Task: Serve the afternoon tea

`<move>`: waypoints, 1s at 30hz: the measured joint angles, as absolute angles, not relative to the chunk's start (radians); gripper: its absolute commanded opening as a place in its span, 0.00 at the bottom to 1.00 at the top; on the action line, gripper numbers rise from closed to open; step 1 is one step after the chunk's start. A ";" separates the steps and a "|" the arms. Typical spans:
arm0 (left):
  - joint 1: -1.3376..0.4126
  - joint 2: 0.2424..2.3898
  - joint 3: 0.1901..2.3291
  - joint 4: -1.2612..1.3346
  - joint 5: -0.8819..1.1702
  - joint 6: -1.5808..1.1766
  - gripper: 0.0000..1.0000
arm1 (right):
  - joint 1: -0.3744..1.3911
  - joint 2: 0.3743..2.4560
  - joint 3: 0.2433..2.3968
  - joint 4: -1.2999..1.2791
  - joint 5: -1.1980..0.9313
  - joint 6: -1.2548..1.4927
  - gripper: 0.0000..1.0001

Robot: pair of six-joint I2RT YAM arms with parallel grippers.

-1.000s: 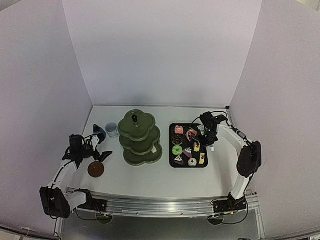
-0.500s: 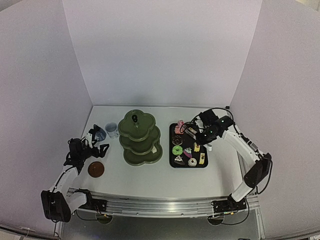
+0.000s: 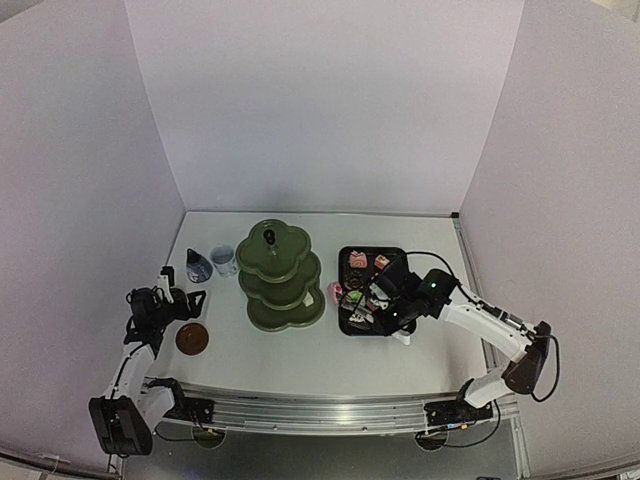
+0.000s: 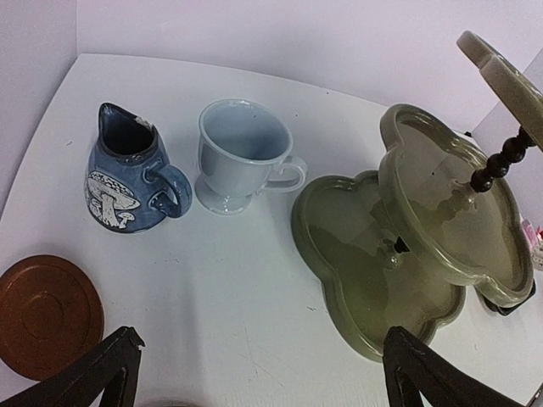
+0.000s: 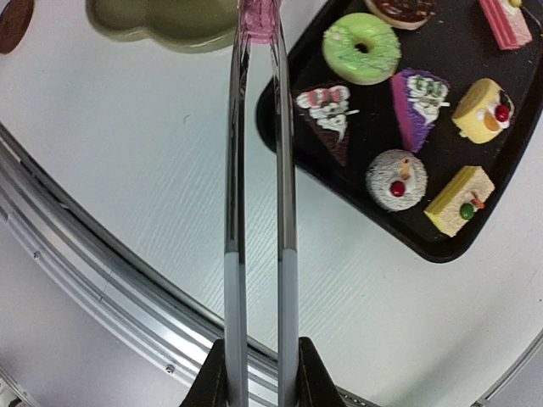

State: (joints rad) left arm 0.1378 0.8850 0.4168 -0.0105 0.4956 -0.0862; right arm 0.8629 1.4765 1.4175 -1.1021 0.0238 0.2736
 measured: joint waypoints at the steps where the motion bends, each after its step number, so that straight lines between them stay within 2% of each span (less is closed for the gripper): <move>1: 0.139 0.884 0.417 -0.015 0.497 -0.085 1.00 | 0.892 1.477 1.416 -1.096 0.024 0.284 0.00; 9: 0.139 0.830 0.389 0.004 0.503 -0.086 1.00 | 1.039 1.537 1.425 -1.021 0.030 0.320 0.00; 17: 0.139 0.840 0.383 0.016 0.506 -0.110 1.00 | 1.043 1.782 1.580 -0.975 0.030 0.300 0.00; 30: 0.079 0.982 0.394 0.094 0.630 -0.026 0.99 | 1.043 2.006 1.804 -0.954 0.022 0.280 0.00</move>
State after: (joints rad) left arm 0.0792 0.9822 0.3935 0.0945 0.6298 -0.0260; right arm 1.0431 2.0058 1.8045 -0.9542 0.0222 0.2800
